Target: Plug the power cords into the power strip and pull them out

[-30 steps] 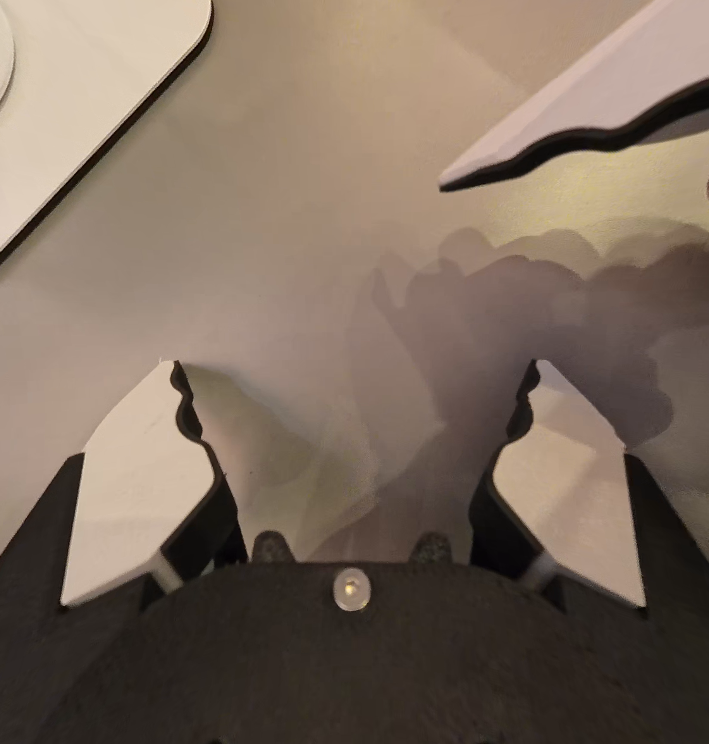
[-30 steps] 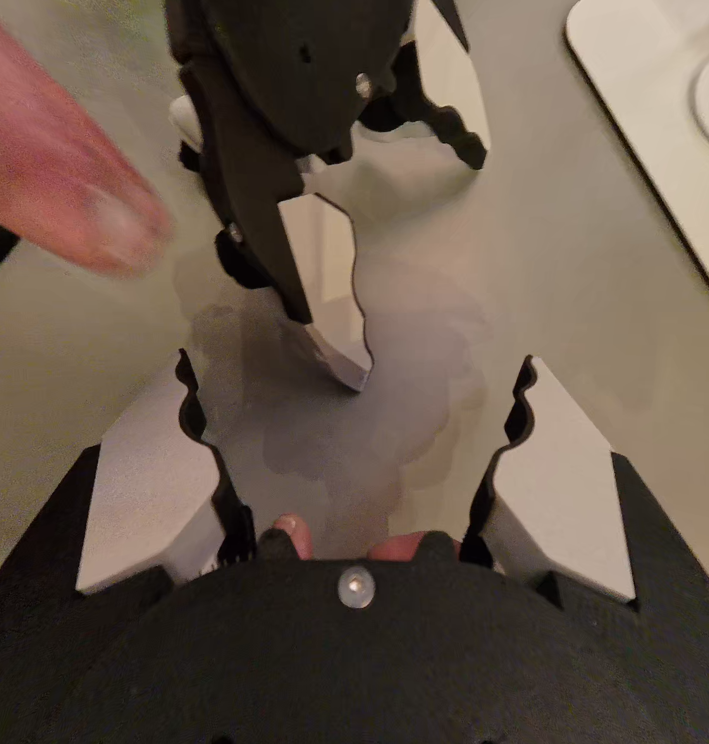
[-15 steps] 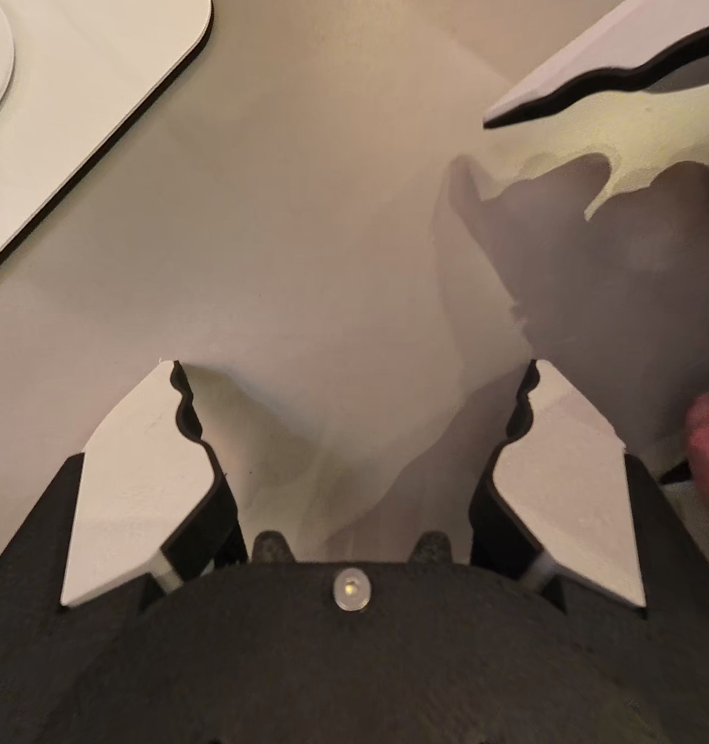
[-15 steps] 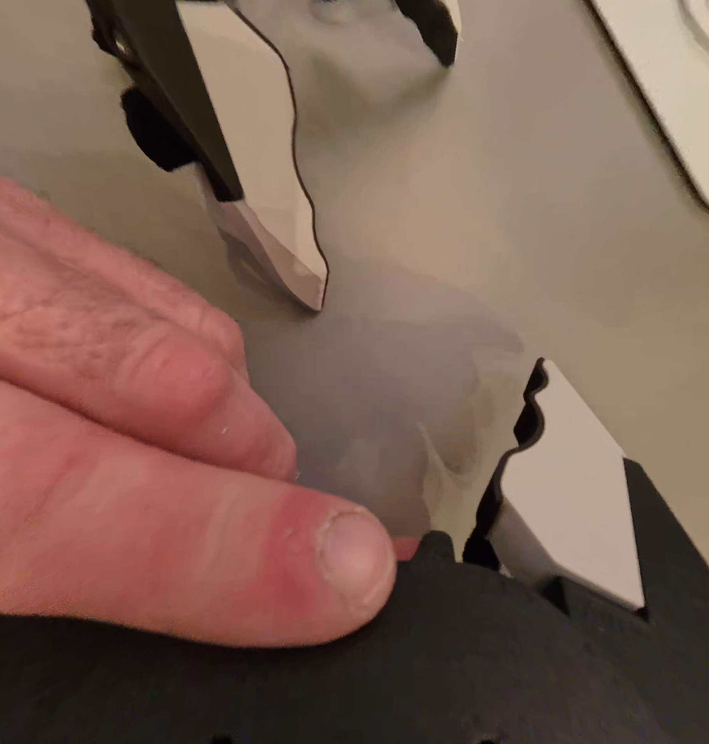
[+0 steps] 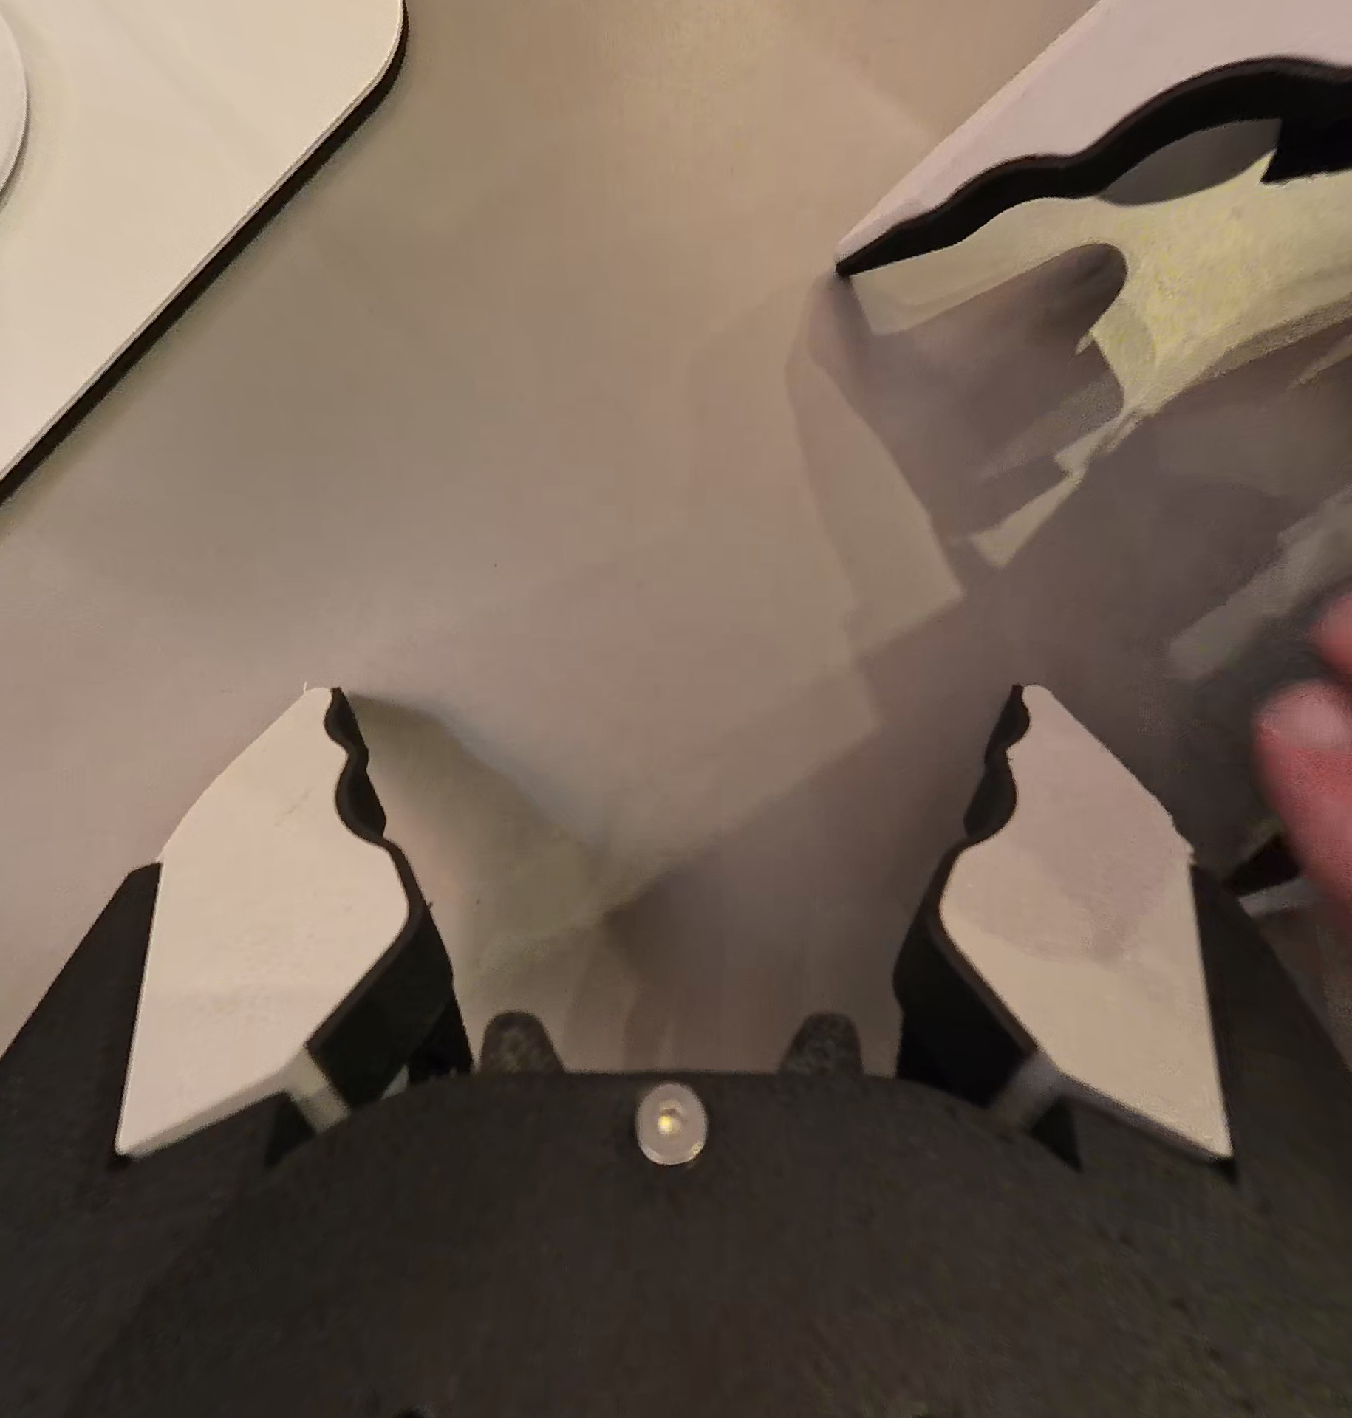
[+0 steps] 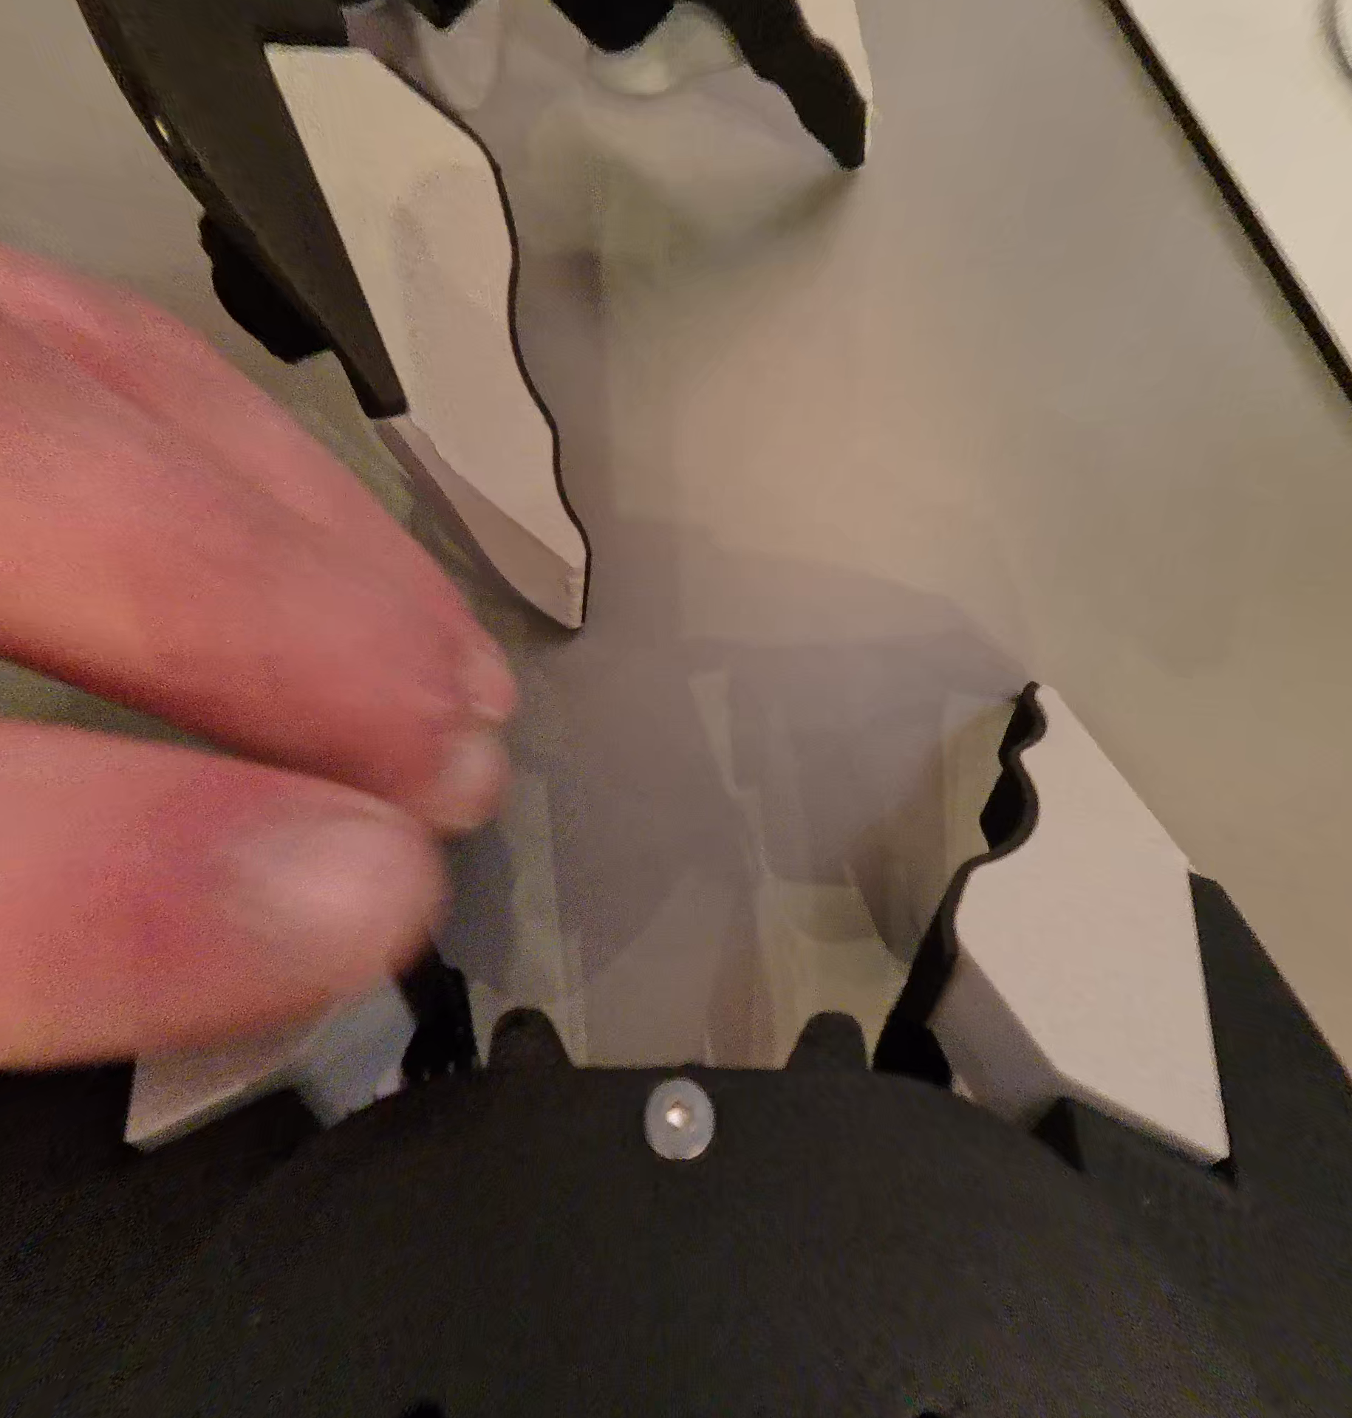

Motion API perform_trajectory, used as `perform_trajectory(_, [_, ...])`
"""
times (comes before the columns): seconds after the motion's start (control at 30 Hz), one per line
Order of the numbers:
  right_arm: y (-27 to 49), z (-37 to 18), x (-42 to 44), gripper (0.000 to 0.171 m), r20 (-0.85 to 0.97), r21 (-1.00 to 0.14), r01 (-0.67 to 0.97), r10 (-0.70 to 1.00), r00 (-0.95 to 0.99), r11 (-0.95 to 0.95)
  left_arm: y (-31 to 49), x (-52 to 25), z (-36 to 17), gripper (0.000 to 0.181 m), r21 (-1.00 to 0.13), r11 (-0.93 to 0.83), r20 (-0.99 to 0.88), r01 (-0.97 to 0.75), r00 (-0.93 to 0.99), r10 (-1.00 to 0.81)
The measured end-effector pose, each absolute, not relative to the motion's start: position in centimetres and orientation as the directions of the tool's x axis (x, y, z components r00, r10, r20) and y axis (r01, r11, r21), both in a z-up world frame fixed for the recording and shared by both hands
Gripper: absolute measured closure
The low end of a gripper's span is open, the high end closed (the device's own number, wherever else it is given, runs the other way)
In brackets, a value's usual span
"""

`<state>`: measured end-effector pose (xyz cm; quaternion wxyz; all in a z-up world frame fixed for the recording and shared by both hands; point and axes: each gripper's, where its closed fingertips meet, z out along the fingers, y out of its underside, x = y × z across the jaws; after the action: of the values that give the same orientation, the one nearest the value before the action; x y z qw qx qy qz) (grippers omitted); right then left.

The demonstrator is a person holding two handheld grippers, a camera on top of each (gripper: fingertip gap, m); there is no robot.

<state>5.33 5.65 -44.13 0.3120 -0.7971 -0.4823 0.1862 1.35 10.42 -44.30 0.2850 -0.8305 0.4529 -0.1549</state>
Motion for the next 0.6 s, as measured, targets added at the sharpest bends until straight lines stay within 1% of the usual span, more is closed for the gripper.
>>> perform_trajectory(0.03, [5.60,-44.16,5.34,0.012,0.004,-0.676,0.653,0.885,0.466,-0.341,10.42,1.35,-44.30,0.036,-0.614,-0.427,-0.001,-0.664,0.542,-0.841])
perform_trajectory(0.6, [5.55,-44.17,5.29,0.012,0.002,-0.676,0.653,0.885,0.466,-0.342,10.41,1.36,-44.29,0.036,-0.614,-0.427,-0.001,-0.664,0.542,-0.841])
